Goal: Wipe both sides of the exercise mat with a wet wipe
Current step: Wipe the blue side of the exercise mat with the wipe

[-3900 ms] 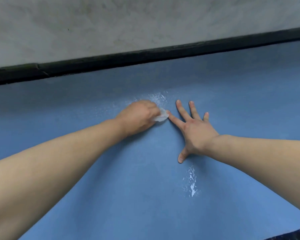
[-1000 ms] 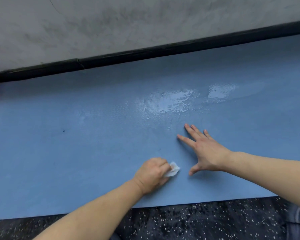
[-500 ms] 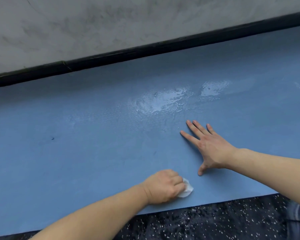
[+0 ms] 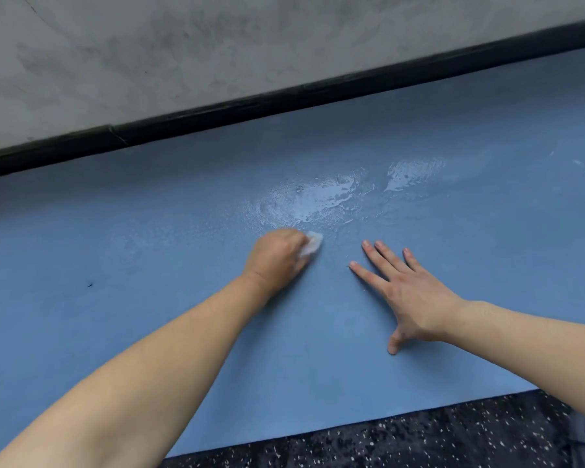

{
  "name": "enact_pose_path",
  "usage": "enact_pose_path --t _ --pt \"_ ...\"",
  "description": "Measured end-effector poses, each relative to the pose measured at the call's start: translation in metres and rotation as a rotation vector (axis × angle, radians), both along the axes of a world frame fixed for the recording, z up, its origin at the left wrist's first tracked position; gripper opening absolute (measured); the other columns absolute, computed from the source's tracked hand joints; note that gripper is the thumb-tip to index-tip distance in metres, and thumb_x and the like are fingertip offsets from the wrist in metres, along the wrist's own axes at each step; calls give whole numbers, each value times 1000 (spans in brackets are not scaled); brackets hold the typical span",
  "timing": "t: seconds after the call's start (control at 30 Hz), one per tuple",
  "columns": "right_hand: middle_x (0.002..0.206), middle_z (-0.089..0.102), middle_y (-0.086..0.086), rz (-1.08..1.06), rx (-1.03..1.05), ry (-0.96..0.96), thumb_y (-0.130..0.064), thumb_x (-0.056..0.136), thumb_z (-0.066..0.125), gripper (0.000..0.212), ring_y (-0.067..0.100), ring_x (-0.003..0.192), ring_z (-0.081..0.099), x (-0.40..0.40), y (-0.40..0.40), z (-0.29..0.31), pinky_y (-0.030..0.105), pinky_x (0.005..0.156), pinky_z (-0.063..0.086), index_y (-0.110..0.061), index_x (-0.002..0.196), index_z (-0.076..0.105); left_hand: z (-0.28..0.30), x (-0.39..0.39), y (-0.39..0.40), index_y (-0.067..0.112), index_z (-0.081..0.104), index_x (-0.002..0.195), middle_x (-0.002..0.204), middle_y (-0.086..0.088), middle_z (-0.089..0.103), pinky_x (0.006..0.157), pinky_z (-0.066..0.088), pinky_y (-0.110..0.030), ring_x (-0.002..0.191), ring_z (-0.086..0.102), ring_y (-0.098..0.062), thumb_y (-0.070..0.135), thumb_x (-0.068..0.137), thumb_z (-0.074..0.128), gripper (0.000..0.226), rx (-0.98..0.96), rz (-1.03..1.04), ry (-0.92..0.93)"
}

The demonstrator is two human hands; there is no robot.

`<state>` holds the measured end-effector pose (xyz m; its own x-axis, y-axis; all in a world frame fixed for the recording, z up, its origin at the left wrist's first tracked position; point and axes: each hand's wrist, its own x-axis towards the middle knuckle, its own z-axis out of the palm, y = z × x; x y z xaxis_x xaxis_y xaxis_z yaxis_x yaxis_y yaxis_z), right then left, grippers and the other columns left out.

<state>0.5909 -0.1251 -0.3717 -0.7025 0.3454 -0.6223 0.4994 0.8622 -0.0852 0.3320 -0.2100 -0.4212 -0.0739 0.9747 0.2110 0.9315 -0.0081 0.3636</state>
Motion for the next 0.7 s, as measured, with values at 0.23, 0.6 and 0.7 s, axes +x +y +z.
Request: enact_pose_path --t 0.23,0.6,0.7 --pt "161 -48 10 -6 -17 -29 -73 55 87 164 29 152 -39 -1 0 3 56 128 -11 -33 153 -38 -3 -9 21 16 59 79 73 -8 57 54 41 -34 67 54 -31 33 95 63 24 -88 -350 97" --pt "174 -20 3 -199 7 127 -82 63 80 142 29 162 -7 -53 51 36 56 130 12 -37 167 -5 3 -63 69 12 64 82 79 -7 64 58 45 -34 73 60 -31 41 92 48 35 -109 -142 112" --pt "172 -26 4 -325 53 100 -91 48 79 158 35 161 -12 -81 97 34 67 125 15 -42 163 -17 4 -81 77 12 64 81 79 -9 65 62 43 -35 76 62 -36 29 88 56 20 -91 232 30"
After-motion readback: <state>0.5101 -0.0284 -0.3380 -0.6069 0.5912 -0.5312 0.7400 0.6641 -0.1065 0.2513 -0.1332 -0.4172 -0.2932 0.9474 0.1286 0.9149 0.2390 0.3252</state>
